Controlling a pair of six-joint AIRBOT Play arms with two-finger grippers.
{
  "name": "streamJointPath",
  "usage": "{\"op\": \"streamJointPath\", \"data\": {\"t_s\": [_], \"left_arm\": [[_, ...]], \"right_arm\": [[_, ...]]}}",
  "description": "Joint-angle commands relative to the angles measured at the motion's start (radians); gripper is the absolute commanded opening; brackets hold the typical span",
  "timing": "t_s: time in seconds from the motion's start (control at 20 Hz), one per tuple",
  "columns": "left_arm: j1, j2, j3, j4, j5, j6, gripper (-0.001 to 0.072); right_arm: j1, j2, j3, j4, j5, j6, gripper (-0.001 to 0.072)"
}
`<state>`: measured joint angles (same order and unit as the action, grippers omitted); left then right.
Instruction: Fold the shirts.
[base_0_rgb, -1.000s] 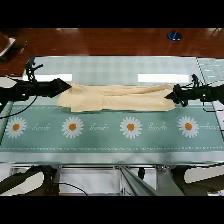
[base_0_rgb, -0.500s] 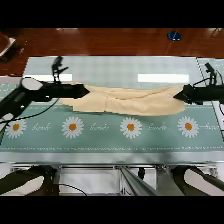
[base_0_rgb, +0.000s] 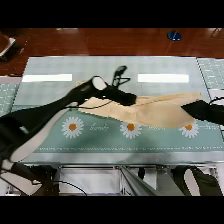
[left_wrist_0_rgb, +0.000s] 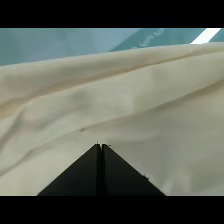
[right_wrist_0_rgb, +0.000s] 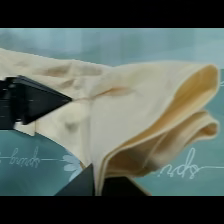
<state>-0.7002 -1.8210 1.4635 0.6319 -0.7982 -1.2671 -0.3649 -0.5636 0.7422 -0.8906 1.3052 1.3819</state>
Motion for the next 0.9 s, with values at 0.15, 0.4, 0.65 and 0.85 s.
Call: {"op": "streamJointPath", "data": {"t_s": [0.15,0.4,0.65,0.85], "left_arm": [[-0.207,-0.251,0.301,0.004,-0.163,-0.142,0.0024],[-0.051,-0.220,0.344,0.007,-0.272,-0.153,0.0024],[0.326,0.051,0.141,0.115,-0.350,-0.148,0.0024],[0.572,0.484,-0.273,0.170,-0.210,-0.068,0.0024]], "right_arm": [[-0.001,0.064,-0.008,0.076,0.014,0.030,0.0019],[0.001,0.031,0.015,0.119,0.026,0.029,0.0019],[0.002,-0.101,0.095,0.307,0.024,-0.051,0.0019],[0.205,-0.266,0.177,0.387,-0.085,-0.116,0.0019]]}}
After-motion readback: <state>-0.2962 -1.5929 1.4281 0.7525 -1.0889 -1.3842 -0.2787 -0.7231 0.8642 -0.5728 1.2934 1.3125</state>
